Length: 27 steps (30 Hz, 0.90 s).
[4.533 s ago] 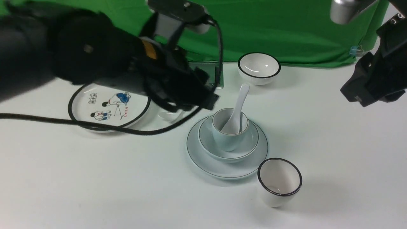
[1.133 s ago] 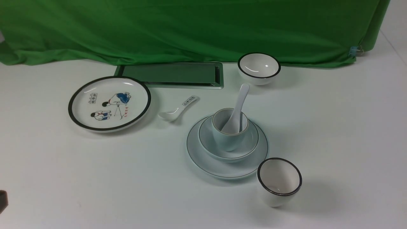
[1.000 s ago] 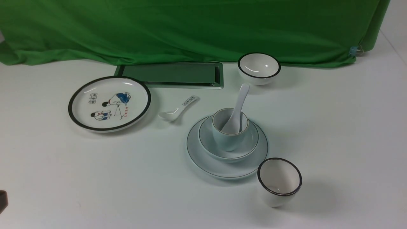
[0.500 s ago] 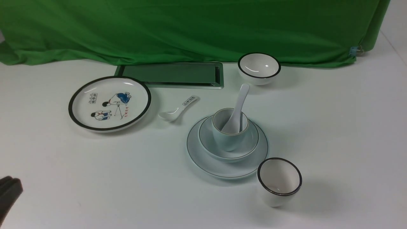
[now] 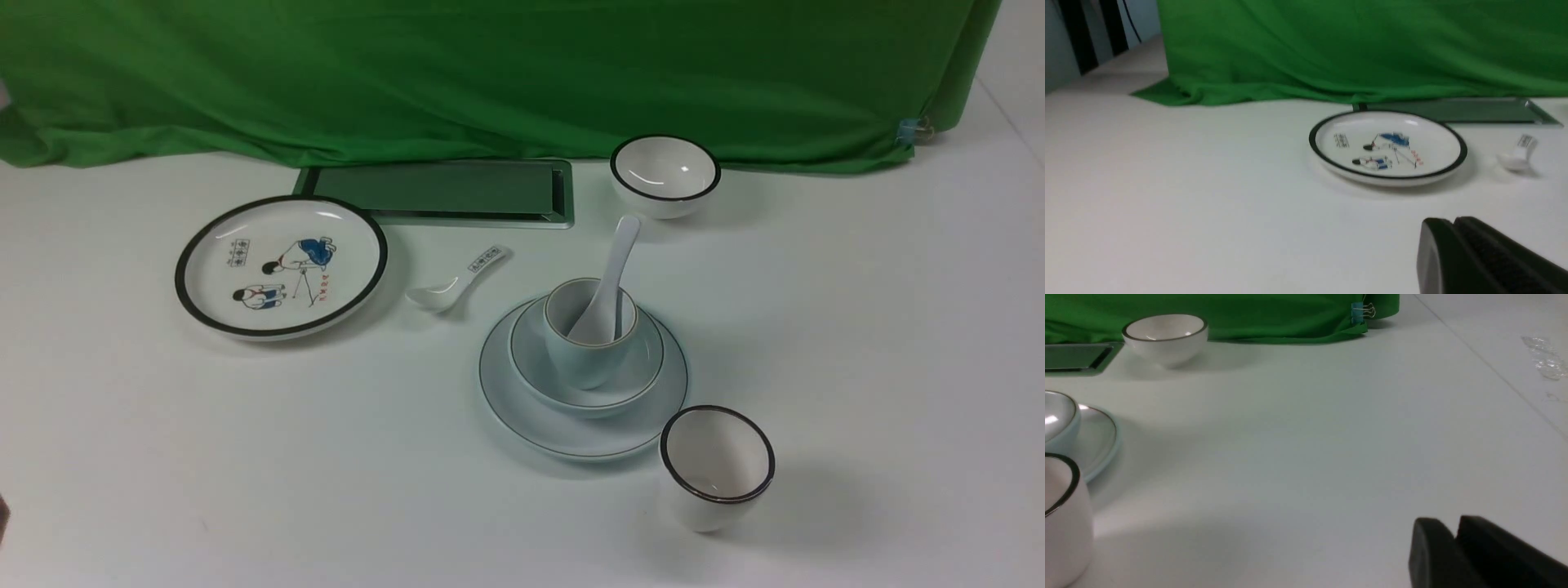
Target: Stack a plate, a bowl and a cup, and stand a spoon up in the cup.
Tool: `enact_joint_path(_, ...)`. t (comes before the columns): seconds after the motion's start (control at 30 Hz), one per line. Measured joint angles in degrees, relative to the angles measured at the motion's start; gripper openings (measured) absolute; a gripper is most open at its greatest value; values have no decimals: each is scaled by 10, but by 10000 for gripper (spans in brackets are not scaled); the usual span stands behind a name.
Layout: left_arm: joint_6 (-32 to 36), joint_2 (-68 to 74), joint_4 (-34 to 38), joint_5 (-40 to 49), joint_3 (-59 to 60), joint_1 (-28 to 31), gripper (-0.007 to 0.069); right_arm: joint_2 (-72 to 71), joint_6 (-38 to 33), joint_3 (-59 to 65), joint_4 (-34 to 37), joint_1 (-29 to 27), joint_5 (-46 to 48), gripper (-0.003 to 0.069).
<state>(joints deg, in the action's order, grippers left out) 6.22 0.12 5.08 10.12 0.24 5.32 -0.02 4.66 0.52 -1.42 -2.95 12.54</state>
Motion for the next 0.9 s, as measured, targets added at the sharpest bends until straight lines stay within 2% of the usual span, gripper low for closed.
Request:
enact_joint_path(0.1, -3, 0, -1, 25, 1, 0, -29, 0, 0, 0, 0, 0, 0, 132)
enact_joint_path(0.9, -5, 0, -9, 25, 1, 1, -29, 0, 0, 0, 0, 0, 0, 185)
